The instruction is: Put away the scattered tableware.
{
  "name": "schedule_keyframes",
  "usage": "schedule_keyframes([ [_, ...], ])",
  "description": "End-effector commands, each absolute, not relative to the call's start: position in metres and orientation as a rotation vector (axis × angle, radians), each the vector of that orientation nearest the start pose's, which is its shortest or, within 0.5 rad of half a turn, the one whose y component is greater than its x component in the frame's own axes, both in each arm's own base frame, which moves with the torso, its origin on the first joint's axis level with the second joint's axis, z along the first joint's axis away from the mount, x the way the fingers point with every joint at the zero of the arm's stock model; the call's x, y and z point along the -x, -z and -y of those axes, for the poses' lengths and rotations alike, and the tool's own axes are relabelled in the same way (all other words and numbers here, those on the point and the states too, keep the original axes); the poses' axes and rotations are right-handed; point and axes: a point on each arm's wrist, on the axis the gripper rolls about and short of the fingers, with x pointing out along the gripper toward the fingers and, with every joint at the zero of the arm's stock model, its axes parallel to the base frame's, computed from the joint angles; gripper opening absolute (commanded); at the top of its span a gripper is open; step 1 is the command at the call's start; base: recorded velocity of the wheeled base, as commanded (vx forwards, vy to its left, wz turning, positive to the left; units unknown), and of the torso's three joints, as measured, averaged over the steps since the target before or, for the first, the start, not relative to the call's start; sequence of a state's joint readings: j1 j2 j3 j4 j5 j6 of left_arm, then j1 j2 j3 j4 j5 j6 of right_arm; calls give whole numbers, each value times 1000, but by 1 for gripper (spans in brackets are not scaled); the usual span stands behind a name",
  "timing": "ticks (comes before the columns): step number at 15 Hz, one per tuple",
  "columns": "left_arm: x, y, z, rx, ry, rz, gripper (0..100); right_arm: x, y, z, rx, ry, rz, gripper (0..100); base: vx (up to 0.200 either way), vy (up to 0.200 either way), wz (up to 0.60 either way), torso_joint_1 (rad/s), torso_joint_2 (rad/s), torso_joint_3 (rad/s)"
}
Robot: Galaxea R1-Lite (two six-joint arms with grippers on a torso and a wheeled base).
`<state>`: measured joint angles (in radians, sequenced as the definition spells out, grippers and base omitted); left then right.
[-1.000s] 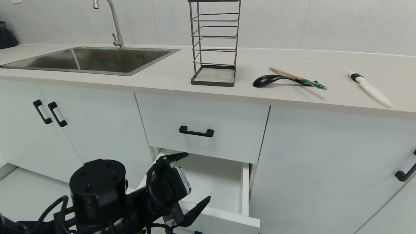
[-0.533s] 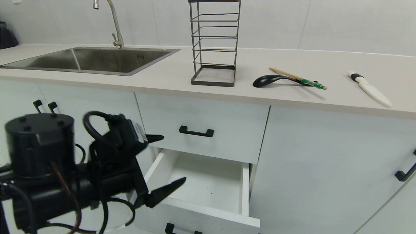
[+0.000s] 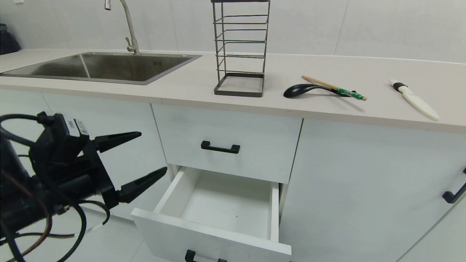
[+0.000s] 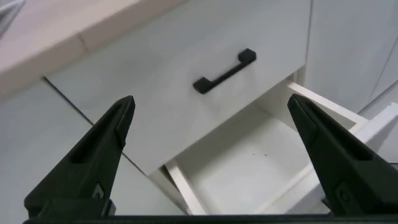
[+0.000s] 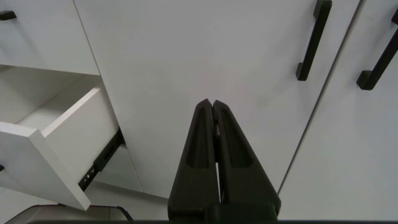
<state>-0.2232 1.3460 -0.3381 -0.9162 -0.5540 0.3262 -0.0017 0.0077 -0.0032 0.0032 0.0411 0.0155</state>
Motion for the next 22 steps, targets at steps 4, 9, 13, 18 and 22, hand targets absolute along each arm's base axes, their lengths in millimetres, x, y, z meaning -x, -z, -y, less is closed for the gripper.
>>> schedule_keyframes([
  [4,-121,-176,38,-263,745,140,100,22,-76,-1,-16,-40,-10,0,0,0,0,0,0,0],
  [9,-49,-165,14,-302,508,271,100,22,-76,-1,-16,-40,-10,0,0,0,0,0,0,0],
  [13,-5,-145,9,-322,376,353,100,22,-76,-1,-16,-40,-10,0,0,0,0,0,0,0],
  [18,23,-121,10,-332,362,388,100,22,-76,-1,-16,-40,-10,0,0,0,0,0,0,0],
  [22,21,-101,8,-257,272,213,100,22,-76,-1,-16,-41,-10,0,0,0,0,0,0,0],
])
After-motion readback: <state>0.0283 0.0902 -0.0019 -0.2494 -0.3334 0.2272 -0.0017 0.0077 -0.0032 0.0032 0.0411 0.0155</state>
